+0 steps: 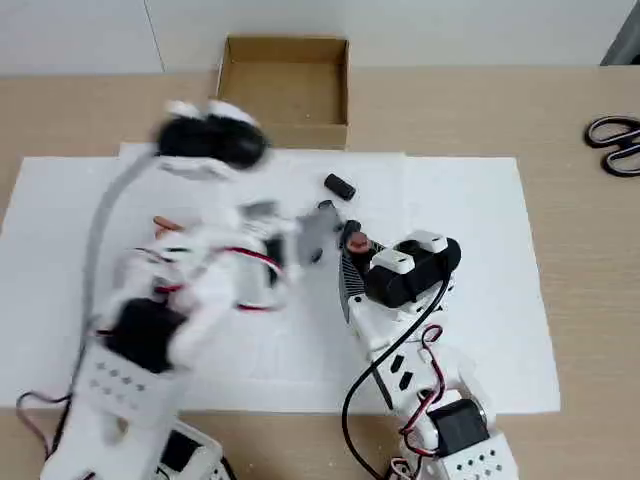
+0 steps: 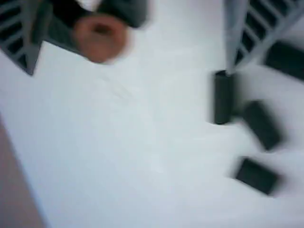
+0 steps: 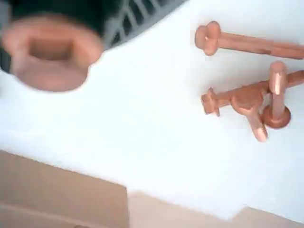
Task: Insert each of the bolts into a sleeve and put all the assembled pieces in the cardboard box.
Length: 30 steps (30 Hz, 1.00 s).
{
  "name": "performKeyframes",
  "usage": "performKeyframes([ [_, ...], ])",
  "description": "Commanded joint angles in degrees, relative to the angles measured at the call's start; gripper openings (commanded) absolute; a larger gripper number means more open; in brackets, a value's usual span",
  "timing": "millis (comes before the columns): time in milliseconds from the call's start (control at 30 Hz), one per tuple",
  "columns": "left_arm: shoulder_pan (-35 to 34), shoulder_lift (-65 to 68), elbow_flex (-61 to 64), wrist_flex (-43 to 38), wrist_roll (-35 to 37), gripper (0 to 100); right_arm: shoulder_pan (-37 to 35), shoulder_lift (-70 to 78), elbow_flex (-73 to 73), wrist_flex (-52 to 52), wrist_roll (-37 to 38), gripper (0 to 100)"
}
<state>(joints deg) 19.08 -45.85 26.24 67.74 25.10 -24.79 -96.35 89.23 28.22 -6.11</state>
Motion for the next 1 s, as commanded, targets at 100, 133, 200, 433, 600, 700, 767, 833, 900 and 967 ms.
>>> performKeyframes([
  [100, -19.87, -0.62, -6.37, 10.9, -5.45, 25, 10.59, 0.4, -3.69, -0.57, 1.23, 0.4],
  [133, -21.63, -0.53, -6.37, 12.22, -7.12, 25, 10.68, 1.8, -5.98, 0.4, 1.23, 0.4],
  [200, -24.09, -0.53, -6.37, 15.03, -8.97, 25, 10.51, 6.73, -12.13, 3.03, 1.23, 0.4],
  [433, -28.31, -0.88, -6.29, 18.02, -9.14, 24, 10.24, 41.45, -40.53, 3.65, 1.14, 0.4],
  [600, -32.53, -0.97, -6.2, 18.02, -9.14, 24, 10.24, 67.91, -62.07, -0.75, 0.88, 0.4],
  [700, -35.08, -0.97, -6.11, 18.2, -9.14, 24, 10.15, 82.07, -73.32, -6.02, 0.79, 0.4],
  [767, -36.66, -0.97, -6.11, 19.43, -9.14, 24, 9.89, 90.77, -80.18, -10.07, 0.79, 0.4],
  [833, -37.63, -0.97, -6.11, 21.1, -9.14, 24, 9.63, 99.12, -86.51, -14.9, 0.79, 0.4],
  [900, -38.24, -0.97, -6.11, 22.86, -9.14, 24, 9.45, 107.21, -92.48, -20.53, 0.79, 0.4],
  [967, -38.68, -0.97, -6.11, 24.18, -9.14, 24, 9.01, 114.86, -98.46, -25.98, 0.79, 0.4],
])
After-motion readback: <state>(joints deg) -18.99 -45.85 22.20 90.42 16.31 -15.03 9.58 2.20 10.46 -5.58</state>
